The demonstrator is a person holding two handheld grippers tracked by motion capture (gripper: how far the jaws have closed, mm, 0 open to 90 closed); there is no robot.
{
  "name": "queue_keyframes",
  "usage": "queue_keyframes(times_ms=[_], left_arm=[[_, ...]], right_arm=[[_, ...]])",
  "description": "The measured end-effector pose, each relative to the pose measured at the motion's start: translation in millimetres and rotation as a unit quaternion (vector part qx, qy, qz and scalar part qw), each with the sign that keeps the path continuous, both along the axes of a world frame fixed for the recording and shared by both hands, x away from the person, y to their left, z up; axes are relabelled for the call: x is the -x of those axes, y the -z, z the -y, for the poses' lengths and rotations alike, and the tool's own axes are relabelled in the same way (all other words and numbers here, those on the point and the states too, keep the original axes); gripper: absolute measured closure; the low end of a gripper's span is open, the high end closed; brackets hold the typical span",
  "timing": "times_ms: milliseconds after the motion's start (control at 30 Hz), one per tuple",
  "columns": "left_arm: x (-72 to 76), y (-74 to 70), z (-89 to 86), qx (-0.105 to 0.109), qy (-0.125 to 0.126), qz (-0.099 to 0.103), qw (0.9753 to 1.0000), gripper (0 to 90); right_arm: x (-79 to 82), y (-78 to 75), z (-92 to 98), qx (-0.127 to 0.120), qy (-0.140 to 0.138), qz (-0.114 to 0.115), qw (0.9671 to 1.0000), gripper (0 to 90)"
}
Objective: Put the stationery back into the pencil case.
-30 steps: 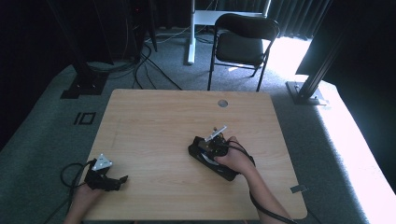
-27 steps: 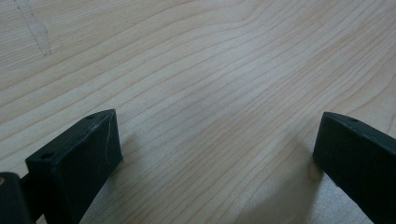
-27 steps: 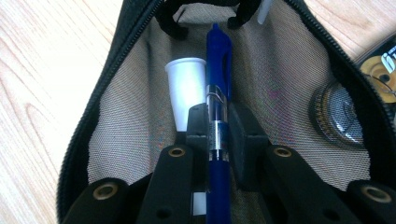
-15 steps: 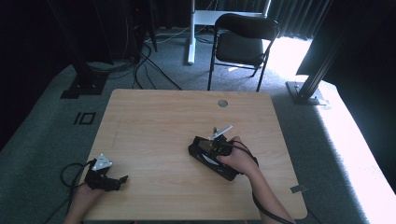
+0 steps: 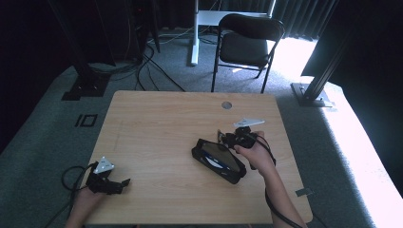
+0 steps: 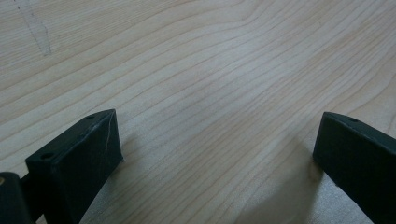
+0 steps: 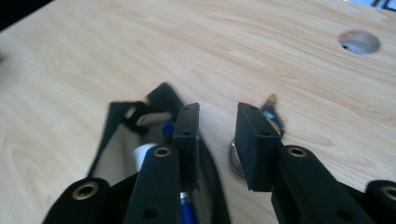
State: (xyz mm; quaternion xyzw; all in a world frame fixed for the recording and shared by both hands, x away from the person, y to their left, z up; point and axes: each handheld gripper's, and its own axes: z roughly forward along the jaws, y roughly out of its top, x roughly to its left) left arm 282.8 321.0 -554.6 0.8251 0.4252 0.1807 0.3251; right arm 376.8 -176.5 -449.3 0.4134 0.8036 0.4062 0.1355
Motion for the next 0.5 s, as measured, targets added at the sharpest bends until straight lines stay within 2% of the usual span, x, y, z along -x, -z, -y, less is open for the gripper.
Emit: queue_keyframes(times_ms=[167, 300, 500], left_arm=[[0.0, 0.0, 0.0, 0.0, 0.0, 0.0, 1.0, 1.2], [0.0, 0.0, 0.0, 0.0, 0.0, 0.0, 1.0, 1.2], [0.0, 0.0, 0.0, 0.0, 0.0, 0.0, 1.0, 1.2]], right_arm=[[-11.9, 12.2, 6.7, 0.006, 0.033, -0.014, 0.9994, 65.5], [-21.4, 19.9, 9.1, 0.013, 0.057, -0.011, 0.9982, 62.8], [-35.4, 28.4, 6.3, 0.024, 0.078, -0.026, 0.9963, 59.1]])
